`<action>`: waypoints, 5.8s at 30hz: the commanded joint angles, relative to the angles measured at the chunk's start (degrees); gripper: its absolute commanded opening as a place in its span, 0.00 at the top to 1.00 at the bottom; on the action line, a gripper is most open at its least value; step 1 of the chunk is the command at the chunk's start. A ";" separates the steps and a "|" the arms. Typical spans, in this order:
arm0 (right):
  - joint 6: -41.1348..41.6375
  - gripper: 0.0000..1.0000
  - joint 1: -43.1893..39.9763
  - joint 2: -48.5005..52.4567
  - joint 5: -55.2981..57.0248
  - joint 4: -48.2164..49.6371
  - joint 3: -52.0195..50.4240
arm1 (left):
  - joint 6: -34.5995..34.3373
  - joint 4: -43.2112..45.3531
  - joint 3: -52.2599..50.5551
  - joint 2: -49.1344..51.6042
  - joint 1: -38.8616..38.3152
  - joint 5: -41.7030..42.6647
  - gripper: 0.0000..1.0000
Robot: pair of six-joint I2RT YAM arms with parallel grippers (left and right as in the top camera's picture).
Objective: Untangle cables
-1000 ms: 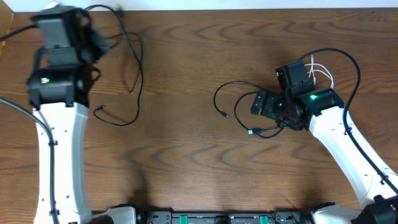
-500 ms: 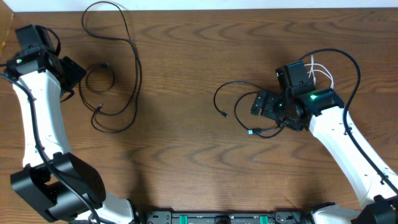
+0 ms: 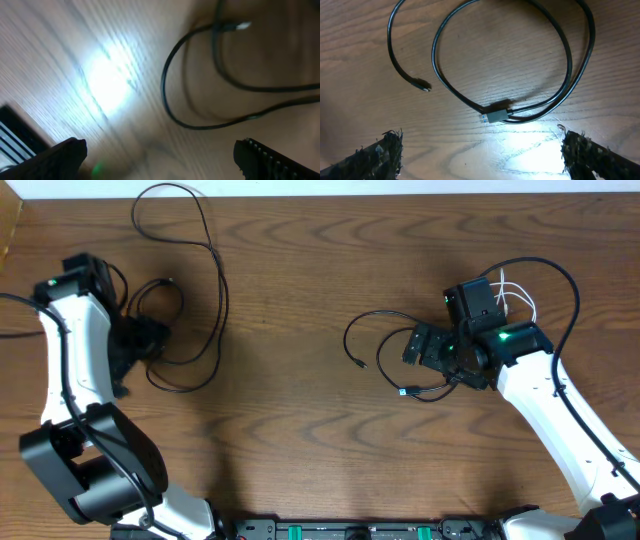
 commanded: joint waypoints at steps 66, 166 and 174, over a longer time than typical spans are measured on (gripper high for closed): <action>-0.87 0.01 -0.11 0.31 -0.17 -1.92 0.61 | 20.24 20.20 29.44 12.81 1.22 -10.36 0.04; -4.76 0.37 -5.84 12.33 8.92 -3.98 2.93 | 20.55 -18.14 4.37 -20.92 -28.30 10.36 0.04; -11.98 0.45 -6.29 18.93 9.64 2.56 2.93 | 20.55 -18.12 4.37 -20.92 -28.30 10.36 0.04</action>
